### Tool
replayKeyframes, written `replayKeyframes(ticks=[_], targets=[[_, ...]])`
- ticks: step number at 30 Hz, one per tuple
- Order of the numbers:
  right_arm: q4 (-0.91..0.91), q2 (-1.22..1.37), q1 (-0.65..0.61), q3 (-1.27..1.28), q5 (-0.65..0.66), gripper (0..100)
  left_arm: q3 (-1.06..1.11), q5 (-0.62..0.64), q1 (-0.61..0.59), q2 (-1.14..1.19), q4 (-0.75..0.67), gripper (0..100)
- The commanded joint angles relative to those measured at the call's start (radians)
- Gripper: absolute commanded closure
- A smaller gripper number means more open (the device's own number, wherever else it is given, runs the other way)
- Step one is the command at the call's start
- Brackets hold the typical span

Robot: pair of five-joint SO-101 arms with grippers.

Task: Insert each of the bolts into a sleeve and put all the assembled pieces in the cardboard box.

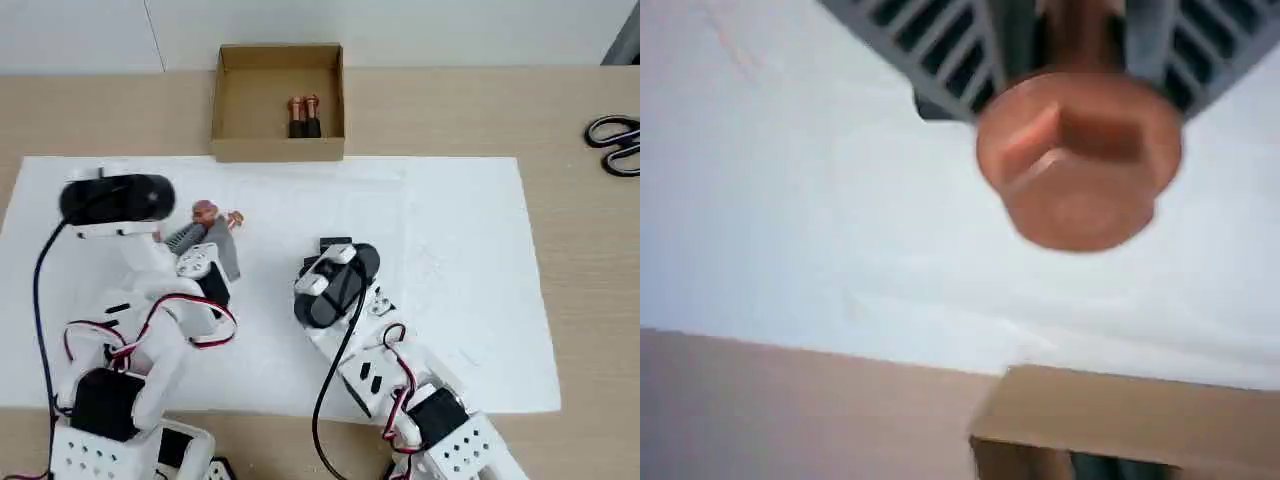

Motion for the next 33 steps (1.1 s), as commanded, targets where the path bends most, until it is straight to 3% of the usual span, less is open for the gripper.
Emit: replayKeyframes(ticks=[1,8,16,33], targets=[[-0.018,-0.033,-0.041,0.009,-0.069,99.5,-0.051,0.003,0.040,0.058,-0.006,99],[-0.018,-0.035,-0.059,0.017,-0.137,99.5,-0.104,0.049,0.049,0.155,-0.091,99],[-0.021,-0.035,-0.077,0.017,-0.137,99.5,0.028,0.058,0.135,0.150,-0.227,99],[-0.025,-0.035,-0.077,0.012,-0.137,99.5,0.064,0.060,0.199,0.149,-0.180,99]])
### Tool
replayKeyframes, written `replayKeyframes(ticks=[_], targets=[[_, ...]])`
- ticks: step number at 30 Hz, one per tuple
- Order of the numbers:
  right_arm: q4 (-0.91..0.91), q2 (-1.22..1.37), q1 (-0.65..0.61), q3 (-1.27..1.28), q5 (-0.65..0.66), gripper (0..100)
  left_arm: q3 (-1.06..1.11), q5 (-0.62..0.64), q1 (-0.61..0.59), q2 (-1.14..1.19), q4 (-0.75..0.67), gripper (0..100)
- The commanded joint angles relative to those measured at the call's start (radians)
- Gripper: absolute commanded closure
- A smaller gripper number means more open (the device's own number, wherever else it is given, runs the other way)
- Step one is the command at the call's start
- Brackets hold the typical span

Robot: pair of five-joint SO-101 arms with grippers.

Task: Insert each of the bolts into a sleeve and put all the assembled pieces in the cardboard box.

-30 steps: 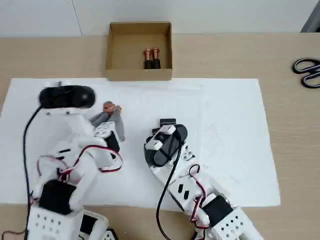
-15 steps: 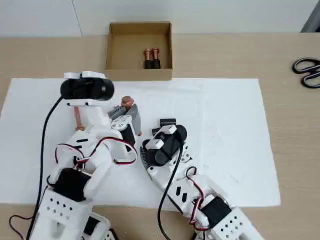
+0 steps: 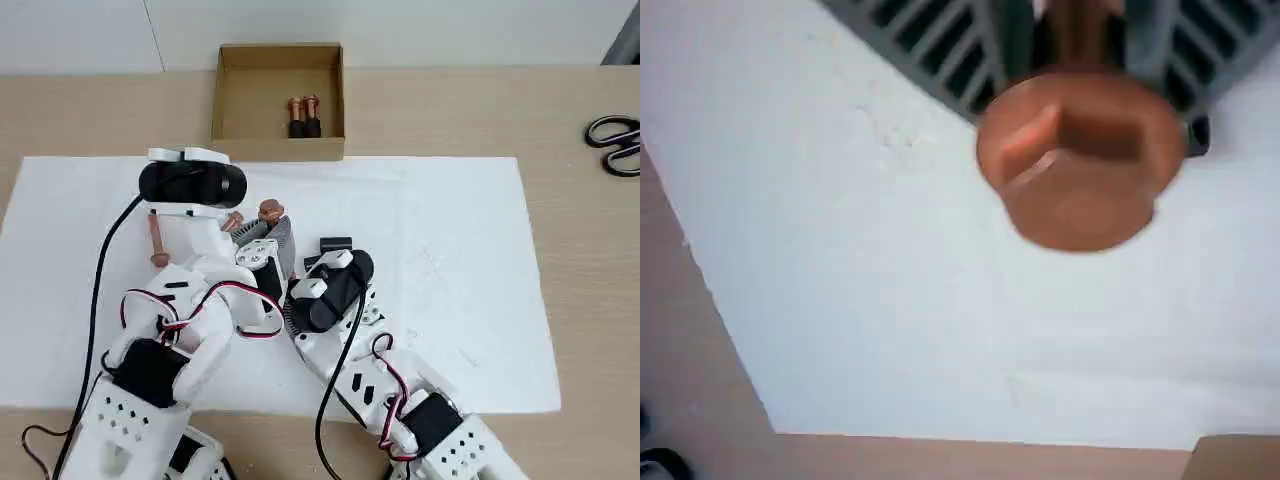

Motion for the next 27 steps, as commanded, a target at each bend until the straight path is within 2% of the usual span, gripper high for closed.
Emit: replayKeyframes(ticks=[1,27], targets=[[-0.025,-0.022,-0.005,-0.011,-0.006,99.5,0.012,0.005,0.008,-0.005,0.002,99],[-0.025,-0.022,-0.005,-0.012,-0.006,99.5,0.054,0.035,0.040,-0.006,0.002,99]])
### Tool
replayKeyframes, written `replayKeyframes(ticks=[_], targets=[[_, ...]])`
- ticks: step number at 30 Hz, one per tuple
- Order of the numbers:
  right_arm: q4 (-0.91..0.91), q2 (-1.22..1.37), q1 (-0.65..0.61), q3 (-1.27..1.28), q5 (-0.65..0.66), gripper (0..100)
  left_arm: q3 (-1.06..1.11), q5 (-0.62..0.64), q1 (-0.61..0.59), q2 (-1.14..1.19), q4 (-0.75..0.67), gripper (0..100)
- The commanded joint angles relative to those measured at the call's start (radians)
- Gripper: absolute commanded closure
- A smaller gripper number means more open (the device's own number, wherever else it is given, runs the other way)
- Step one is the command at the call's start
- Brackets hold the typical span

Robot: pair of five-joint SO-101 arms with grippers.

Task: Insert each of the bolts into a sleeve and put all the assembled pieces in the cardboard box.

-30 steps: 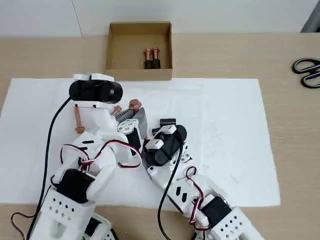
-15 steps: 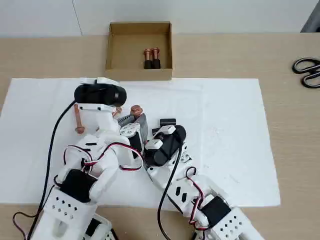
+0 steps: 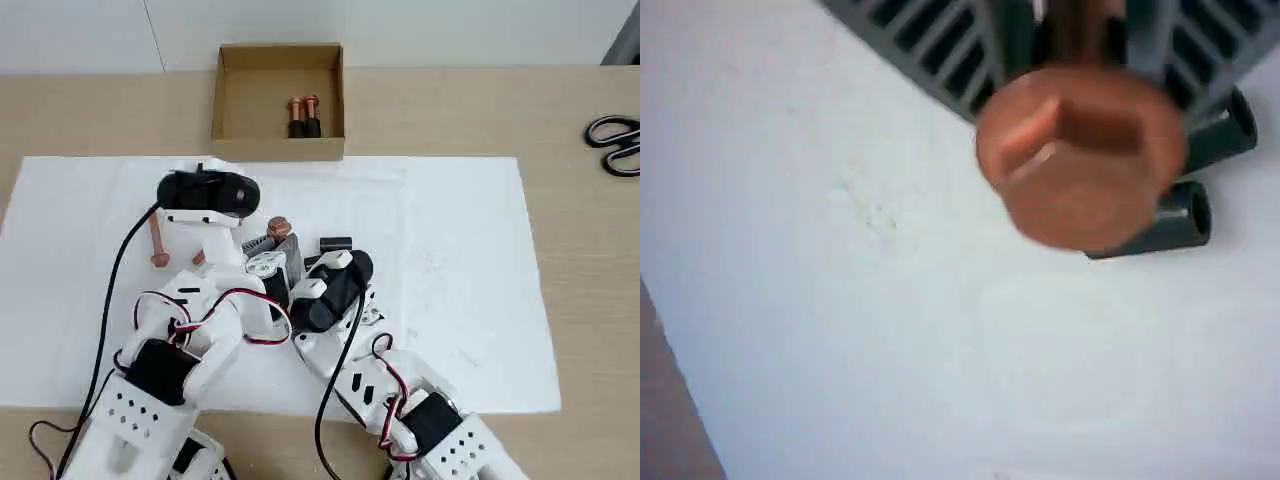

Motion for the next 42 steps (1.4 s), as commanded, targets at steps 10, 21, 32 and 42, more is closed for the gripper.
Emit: replayKeyframes(ticks=[10,21,32,42], targets=[[-0.025,-0.022,-0.002,-0.014,-0.006,99.5,-0.004,0.003,0.008,-0.005,0.074,99],[-0.025,-0.022,-0.002,-0.015,-0.006,99.5,0.053,0.002,0.014,-0.071,0.117,99],[-0.025,-0.022,-0.002,-0.015,-0.006,99.5,0.113,0.002,0.015,-0.072,0.117,99],[-0.025,-0.022,-0.002,-0.015,-0.006,99.5,0.114,-0.025,0.048,-0.071,0.121,99]])
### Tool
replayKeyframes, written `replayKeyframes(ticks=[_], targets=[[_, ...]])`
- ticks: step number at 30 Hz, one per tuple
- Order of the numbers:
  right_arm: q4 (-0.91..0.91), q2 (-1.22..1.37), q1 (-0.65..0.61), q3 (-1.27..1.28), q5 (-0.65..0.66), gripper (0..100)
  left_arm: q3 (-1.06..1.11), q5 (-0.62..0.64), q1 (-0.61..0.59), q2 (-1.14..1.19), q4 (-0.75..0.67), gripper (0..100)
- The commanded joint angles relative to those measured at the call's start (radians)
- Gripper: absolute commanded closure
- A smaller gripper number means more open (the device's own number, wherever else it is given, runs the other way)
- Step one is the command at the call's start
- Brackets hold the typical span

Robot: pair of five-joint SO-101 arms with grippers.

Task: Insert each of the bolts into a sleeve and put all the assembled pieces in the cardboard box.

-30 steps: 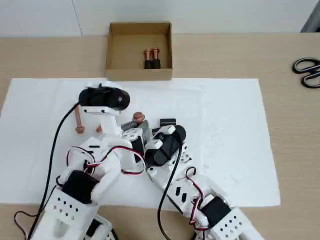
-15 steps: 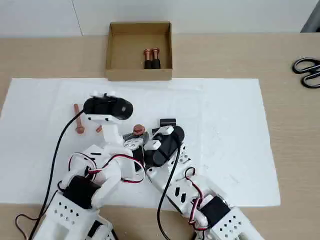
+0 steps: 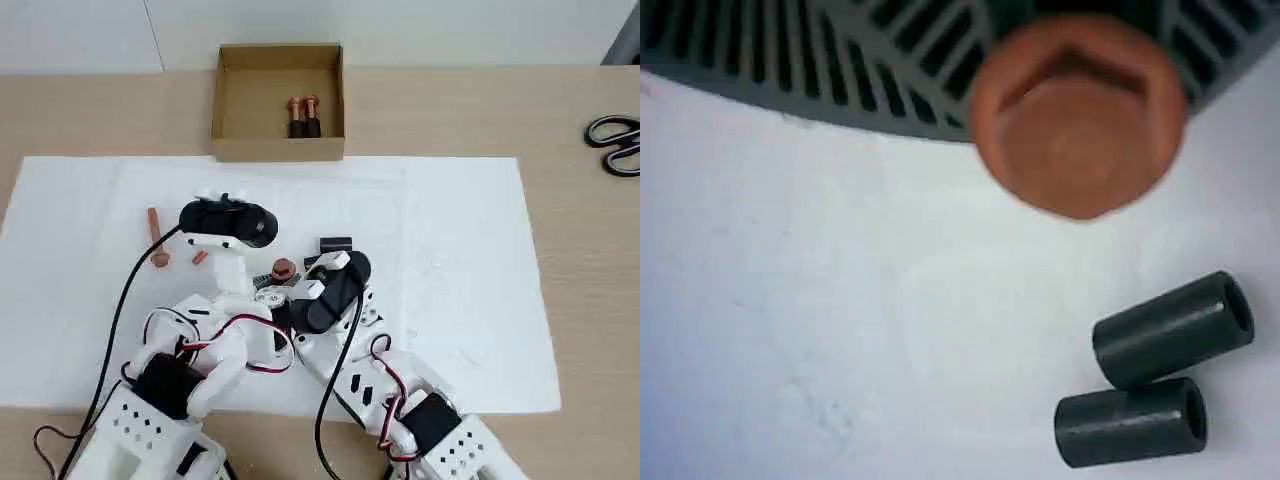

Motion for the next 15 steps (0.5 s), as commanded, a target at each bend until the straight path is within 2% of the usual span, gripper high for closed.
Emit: replayKeyframes(ticks=[1,8,13,15], targets=[[-0.027,-0.024,0.002,-0.017,-0.005,99.5,-0.002,-0.011,0.000,-0.002,0.006,99],[-0.027,-0.024,0.002,-0.017,-0.005,99.5,-0.010,-0.011,-0.003,-0.006,0.009,98],[-0.027,-0.024,0.002,-0.015,-0.005,99.5,-0.038,-0.006,-0.003,-0.008,0.064,82],[-0.027,-0.024,0.002,-0.015,-0.005,99.5,-0.068,-0.006,-0.003,-0.008,0.094,78]])
